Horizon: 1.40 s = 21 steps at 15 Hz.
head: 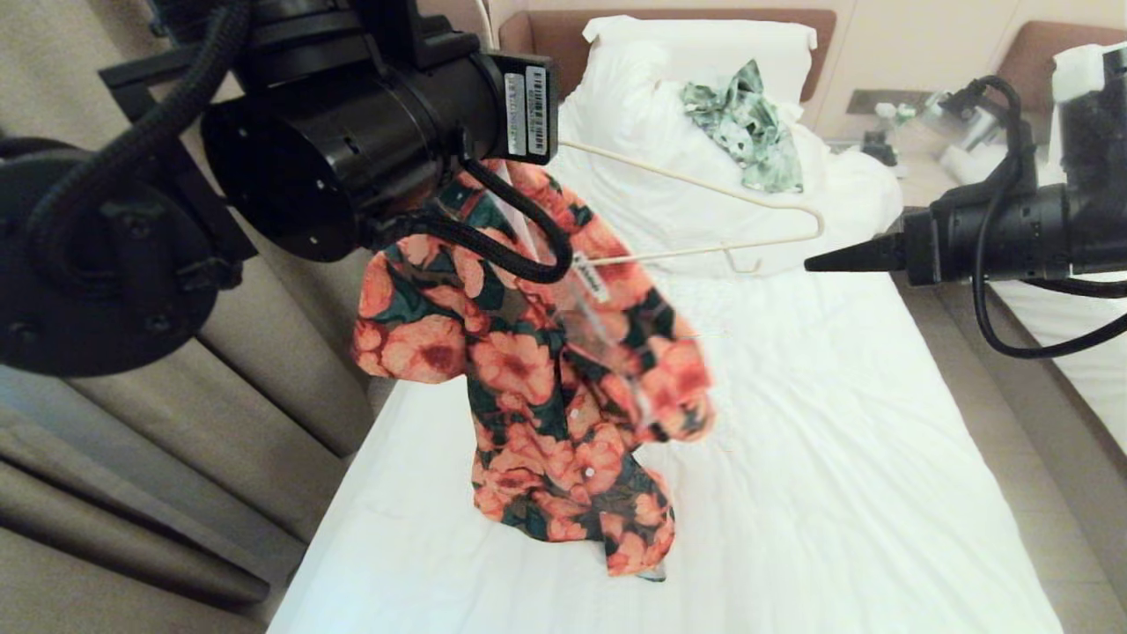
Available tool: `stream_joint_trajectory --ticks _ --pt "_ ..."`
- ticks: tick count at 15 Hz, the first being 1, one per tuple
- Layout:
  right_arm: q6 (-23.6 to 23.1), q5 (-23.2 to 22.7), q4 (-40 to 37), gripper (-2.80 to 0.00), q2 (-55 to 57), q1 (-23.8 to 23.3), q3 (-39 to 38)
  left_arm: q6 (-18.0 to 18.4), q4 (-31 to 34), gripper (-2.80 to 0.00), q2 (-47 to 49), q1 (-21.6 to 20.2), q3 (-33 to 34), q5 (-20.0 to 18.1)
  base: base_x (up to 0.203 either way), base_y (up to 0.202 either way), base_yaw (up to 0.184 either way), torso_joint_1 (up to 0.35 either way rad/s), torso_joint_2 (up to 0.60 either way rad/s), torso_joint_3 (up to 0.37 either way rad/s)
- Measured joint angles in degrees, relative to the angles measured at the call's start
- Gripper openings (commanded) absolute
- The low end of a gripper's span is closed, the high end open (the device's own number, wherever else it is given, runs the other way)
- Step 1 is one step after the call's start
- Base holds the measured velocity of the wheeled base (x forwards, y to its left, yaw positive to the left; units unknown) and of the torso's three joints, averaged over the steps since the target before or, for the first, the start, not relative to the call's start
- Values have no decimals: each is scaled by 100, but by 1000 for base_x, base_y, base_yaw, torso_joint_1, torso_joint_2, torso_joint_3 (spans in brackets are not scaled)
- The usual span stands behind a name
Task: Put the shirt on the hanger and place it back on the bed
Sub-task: Take the clothes hanger out of the clothes, then place the hanger on the bed
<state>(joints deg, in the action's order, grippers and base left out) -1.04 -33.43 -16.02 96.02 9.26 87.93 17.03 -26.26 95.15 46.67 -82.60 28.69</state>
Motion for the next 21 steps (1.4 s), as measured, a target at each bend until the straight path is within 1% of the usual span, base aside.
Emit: stream_joint_trajectory --ticks 2,4,5,6,7,8,9,10,11,12,13,15,18,21 --pt "-68 -2 -7 0 -83 -122 -128 -30 0 -280 38 110 5 19 0 0 0 0 0 0" --pt "-235 -13 -8 0 -223 -357 -375 -220 -4 -280 122 259 84 33 0 0 0 0 0 0" --pt "-275 -24 3 -280 -316 -468 -519 -298 -6 -280 183 320 111 36 0 0 0 0 0 0" --pt "-301 -76 29 -280 -444 -578 -700 -336 -15 -280 265 376 129 44 0 0 0 0 0 0" --pt "-299 -253 65 -280 -620 -740 -888 -383 -17 -280 357 443 133 63 0 0 0 0 0 0" --pt "-232 -539 78 -280 -804 -922 -1027 -459 -26 -280 442 494 119 80 0 0 0 0 0 0" --pt "-55 -887 100 -280 -1003 -1103 -1157 -559 -28 -280 538 540 113 85 0 0 0 0 0 0" --pt "251 -1196 130 -280 -1188 -1241 -1243 -729 -22 -280 648 570 113 80 0 0 0 0 0 0" --pt "590 -1380 227 -280 -1326 -1306 -1249 -947 -22 -280 766 590 173 81 0 0 0 0 0 0" --pt "815 -1407 394 -280 -1440 -1345 -1200 -1155 -10 -280 872 592 322 75 0 0 0 0 0 0" --pt "941 -1413 450 -280 -1540 -1359 -1191 -1345 -22 -280 976 540 495 54 0 0 0 0 0 0" --pt "983 -1392 488 -280 -1662 -1417 -1186 -1633 -16 -280 1199 383 811 -1 0 0 0 0 0 0" --pt "1002 -1373 489 -280 -1777 -1499 -1175 -1698 -4 -280 1529 84 1225 -118 0 0 0 0 0 0" --pt "1001 -1370 490 -280 -1843 -1539 -1175 -1625 75 -280 1991 -289 1495 -406 0 0 0 0 0 0"
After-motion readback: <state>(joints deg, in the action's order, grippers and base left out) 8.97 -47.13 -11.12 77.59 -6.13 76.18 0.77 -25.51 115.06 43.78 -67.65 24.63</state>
